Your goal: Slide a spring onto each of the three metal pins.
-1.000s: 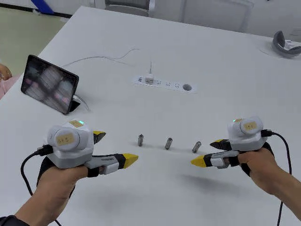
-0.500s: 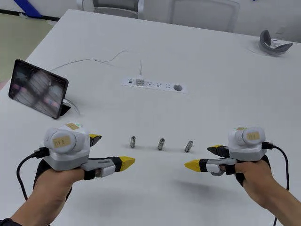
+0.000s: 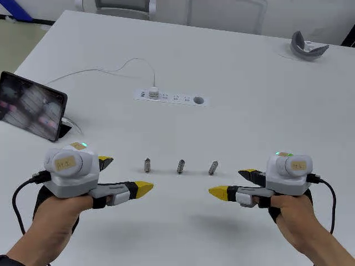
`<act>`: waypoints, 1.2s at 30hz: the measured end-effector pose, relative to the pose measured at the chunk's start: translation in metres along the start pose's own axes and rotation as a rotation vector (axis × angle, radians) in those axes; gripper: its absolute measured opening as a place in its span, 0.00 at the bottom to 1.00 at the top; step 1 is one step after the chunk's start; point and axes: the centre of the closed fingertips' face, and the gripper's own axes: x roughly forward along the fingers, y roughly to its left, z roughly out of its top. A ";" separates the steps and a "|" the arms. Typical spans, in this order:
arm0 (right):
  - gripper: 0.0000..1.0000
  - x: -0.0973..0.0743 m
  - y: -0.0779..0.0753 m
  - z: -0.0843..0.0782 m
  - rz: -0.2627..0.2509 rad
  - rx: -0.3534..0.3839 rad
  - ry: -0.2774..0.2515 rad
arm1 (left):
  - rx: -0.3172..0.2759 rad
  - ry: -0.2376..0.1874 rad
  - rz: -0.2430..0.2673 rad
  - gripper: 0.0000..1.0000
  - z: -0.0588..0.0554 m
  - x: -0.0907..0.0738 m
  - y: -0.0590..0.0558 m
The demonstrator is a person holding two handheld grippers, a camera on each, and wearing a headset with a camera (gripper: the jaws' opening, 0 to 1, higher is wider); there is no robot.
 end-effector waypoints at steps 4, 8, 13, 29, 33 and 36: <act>0.83 -0.005 0.007 0.001 0.003 -0.006 -0.023 | 0.000 0.001 -0.003 0.79 0.001 -0.001 -0.002; 0.83 -0.011 0.012 0.003 -0.001 0.000 -0.051 | 0.008 0.009 -0.005 0.78 -0.001 -0.002 -0.002; 0.84 -0.015 0.018 0.001 -0.001 0.011 -0.067 | 0.003 0.008 -0.007 0.78 -0.002 0.000 0.001; 0.87 -0.022 0.021 -0.007 -0.005 0.041 -0.081 | 0.007 0.022 -0.016 0.75 -0.003 -0.002 -0.005; 0.87 -0.023 0.021 -0.005 -0.007 0.046 -0.089 | 0.015 0.018 -0.029 0.71 -0.002 -0.004 -0.008; 0.88 -0.024 0.020 -0.003 -0.008 0.050 -0.096 | 0.009 0.020 -0.036 0.71 -0.002 -0.004 -0.009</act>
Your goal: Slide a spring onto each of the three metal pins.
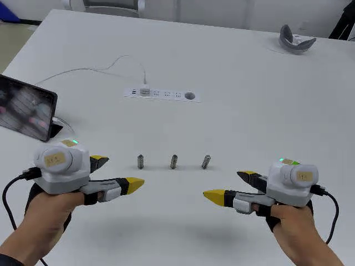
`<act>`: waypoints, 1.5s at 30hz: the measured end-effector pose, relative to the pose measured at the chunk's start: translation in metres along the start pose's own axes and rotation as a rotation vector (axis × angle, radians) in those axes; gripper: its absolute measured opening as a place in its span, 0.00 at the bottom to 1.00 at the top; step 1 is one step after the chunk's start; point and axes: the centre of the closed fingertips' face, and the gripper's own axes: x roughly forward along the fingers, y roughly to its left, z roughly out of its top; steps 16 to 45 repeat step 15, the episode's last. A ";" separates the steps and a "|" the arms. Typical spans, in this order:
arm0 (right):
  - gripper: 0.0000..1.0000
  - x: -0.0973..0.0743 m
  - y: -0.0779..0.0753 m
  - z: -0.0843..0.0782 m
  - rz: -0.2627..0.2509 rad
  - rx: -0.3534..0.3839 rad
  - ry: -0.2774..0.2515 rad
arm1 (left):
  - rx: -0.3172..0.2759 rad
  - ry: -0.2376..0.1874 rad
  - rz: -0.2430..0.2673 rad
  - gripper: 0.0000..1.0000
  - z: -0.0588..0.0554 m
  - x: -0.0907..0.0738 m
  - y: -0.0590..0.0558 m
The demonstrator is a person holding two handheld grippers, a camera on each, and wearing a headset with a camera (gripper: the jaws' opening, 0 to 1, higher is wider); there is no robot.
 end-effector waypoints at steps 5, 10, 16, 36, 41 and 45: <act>0.89 0.000 -0.001 -0.002 0.000 -0.005 0.008 | -0.010 -0.001 -0.001 0.70 0.000 0.000 0.001; 0.89 0.000 0.000 -0.003 0.001 -0.006 0.011 | -0.002 0.004 0.015 0.72 -0.001 -0.002 0.006; 0.90 0.001 0.000 -0.003 0.004 -0.005 0.013 | 0.002 0.009 0.018 0.72 -0.003 -0.004 0.009; 0.90 0.001 0.000 -0.003 0.004 -0.005 0.013 | 0.002 0.009 0.018 0.72 -0.003 -0.004 0.009; 0.90 0.001 0.000 -0.003 0.004 -0.005 0.013 | 0.002 0.009 0.018 0.72 -0.003 -0.004 0.009; 0.90 0.001 0.000 -0.003 0.004 -0.005 0.013 | 0.002 0.009 0.018 0.72 -0.003 -0.004 0.009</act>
